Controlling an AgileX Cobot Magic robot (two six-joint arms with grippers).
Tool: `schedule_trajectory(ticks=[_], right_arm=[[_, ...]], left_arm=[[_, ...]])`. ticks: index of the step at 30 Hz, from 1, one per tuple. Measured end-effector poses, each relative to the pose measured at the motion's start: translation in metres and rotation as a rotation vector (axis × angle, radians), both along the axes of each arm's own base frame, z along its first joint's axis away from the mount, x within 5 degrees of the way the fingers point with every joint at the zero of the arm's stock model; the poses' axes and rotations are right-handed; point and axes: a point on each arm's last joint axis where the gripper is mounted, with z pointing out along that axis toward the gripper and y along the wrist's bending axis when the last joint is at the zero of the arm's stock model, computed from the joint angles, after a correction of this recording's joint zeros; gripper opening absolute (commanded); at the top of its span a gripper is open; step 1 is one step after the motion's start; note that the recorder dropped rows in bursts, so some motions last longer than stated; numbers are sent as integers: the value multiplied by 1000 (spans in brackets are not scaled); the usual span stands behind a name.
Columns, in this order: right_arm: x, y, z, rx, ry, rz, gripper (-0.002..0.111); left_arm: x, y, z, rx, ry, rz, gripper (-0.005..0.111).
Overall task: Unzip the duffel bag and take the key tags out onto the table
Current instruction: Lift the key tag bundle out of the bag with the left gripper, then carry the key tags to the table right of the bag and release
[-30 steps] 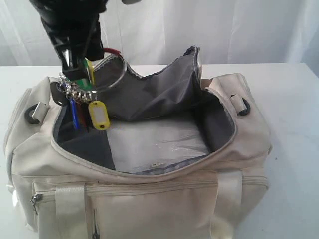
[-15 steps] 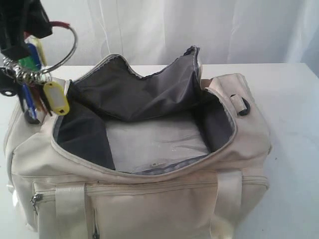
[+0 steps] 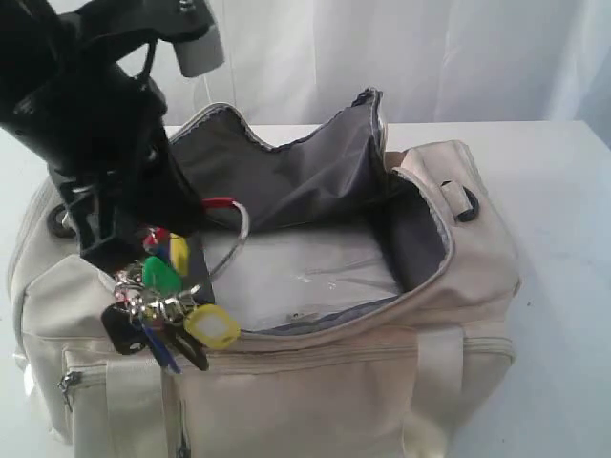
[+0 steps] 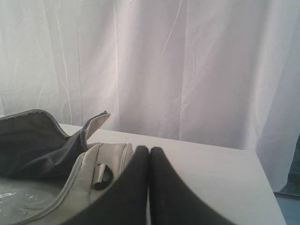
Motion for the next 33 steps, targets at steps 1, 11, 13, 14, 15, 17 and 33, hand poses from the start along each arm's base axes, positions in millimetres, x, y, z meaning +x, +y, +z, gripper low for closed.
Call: schedule_trajectory(ticks=[1,11,13,14,15,17,33], right_arm=[[0,0,0,-2,-2,-2,0],[3,-12,-1,68,30,-133,0],[3,-12,-1,79,32,-137,0],[3,-12,-1,79,32,-140,0],[3,-13,-1,80,31,-141,0],[3,-13,-1,76,33,-148,0],[3,-14,-1,73,33,-152,0]], left_arm=[[-7,-15,-5,5,12,-61,0],[-22,-180,-15,-82,-54,-396,0],[-22,-207,-36,-66,-32,-425,0],[-24,-222,-50,-70,-5,-450,0],[-24,-230,-59,-76,4,-459,0],[-23,-252,-81,-103,36,-462,0],[28,-281,-178,40,-112,-265,0]])
